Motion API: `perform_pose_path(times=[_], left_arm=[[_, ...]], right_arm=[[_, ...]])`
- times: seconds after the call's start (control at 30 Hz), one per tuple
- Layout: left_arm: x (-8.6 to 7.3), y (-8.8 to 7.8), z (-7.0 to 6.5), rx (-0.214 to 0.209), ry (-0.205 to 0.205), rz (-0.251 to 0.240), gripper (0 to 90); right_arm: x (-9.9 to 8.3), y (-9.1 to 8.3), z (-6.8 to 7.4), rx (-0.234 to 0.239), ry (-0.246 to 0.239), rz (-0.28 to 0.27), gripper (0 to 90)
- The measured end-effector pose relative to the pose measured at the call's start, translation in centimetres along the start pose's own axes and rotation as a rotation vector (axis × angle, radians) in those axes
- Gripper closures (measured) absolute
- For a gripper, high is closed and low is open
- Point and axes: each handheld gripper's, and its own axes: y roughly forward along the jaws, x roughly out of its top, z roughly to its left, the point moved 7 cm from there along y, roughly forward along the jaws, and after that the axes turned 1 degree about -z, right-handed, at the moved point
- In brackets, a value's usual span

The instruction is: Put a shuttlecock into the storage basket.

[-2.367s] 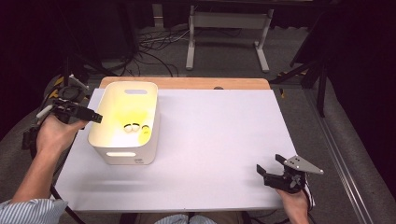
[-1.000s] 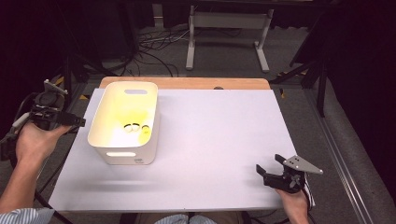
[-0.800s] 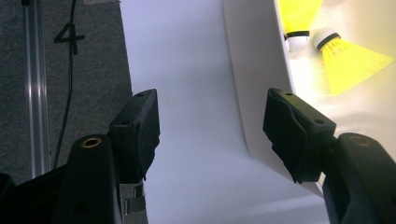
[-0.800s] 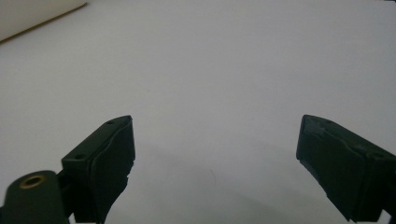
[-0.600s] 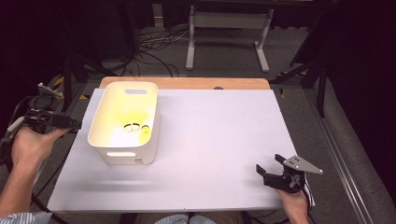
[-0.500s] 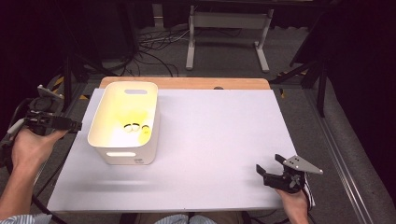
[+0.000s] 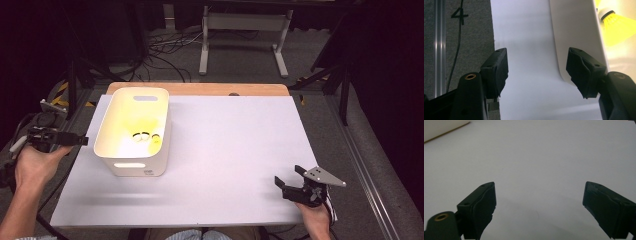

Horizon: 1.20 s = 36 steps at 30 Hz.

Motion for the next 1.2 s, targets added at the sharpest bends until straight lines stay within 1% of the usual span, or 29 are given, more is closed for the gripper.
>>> perform_pose_path(times=[0.07, 0.17, 0.2, 0.4, 0.57, 0.6, 0.63, 0.7, 0.73, 0.8, 0.87, 0.93, 1.0, 1.07, 1.1, 1.13, 1.17, 1.2], left_arm=[[-0.3, 0.2, 0.0, -0.006, -0.009, -0.002, 33.9], [-0.6, 0.4, 0.1, -0.008, -0.006, -0.003, 33.8], [-0.8, 0.5, 0.2, -0.008, -0.015, -0.009, 33.7], [-1.3, 0.8, 0.2, -0.008, -0.020, -0.020, 33.3], [-1.7, 1.0, 0.3, -0.009, -0.020, -0.037, 33.2], [-1.9, 1.0, 0.3, -0.005, -0.026, -0.055, 33.2], [-2.0, 1.1, 0.2, -0.014, -0.033, -0.067, 33.3], [-2.3, 1.2, 0.1, -0.021, -0.032, -0.072, 33.5], [-2.4, 1.3, 0.2, -0.021, -0.028, -0.076, 33.5], [-2.6, 1.4, 0.2, -0.024, -0.034, -0.084, 33.5], [-2.8, 1.4, 0.3, -0.014, -0.027, -0.091, 33.6], [-3.0, 1.5, 0.3, -0.025, -0.027, -0.095, 33.8], [-3.2, 1.6, 0.2, -0.026, -0.033, -0.098, 34.0], [-3.6, 2.0, 0.2, -0.041, -0.037, -0.106, 34.3], [-3.6, 2.0, 0.2, -0.041, -0.037, -0.106, 34.3], [-3.8, 2.2, 0.2, -0.043, -0.029, -0.107, 34.4], [-4.1, 2.4, 0.0, -0.050, -0.041, -0.106, 34.4], [-4.1, 2.4, 0.0, -0.050, -0.041, -0.106, 34.4]], right_arm=[[0.0, 0.0, 0.0, 0.000, 0.002, -0.001, 12.2], [0.0, 0.0, 0.0, 0.000, 0.000, 0.000, 12.2], [0.0, 0.0, 0.0, 0.000, -0.002, 0.000, 12.2], [0.0, 0.0, 0.0, -0.001, 0.001, 0.000, 12.2], [0.0, 0.0, 0.0, 0.000, 0.000, 0.000, 12.2], [0.0, 0.0, 0.0, -0.001, 0.001, 0.000, 12.2], [0.0, 0.0, 0.0, -0.001, 0.001, 0.000, 12.2], [0.0, 0.0, 0.0, -0.001, 0.000, 0.001, 12.2], [0.0, 0.0, 0.0, -0.001, -0.001, 0.000, 12.2], [0.0, 0.0, 0.0, -0.001, 0.000, 0.000, 12.2], [0.0, 0.0, 0.0, -0.001, 0.000, 0.000, 12.2], [0.0, 0.0, 0.1, -0.001, 0.000, 0.000, 12.2], [0.0, 0.0, 0.1, -0.001, 0.002, 0.001, 12.2], [0.0, 0.1, 0.1, -0.001, 0.001, 0.000, 12.2], [0.0, 0.1, 0.1, -0.001, 0.001, 0.000, 12.2], [0.0, 0.0, 0.1, -0.001, 0.001, 0.001, 12.2], [0.0, 0.0, 0.1, -0.001, 0.001, 0.000, 12.2], [0.0, 0.0, 0.1, -0.001, 0.001, 0.000, 12.2]])
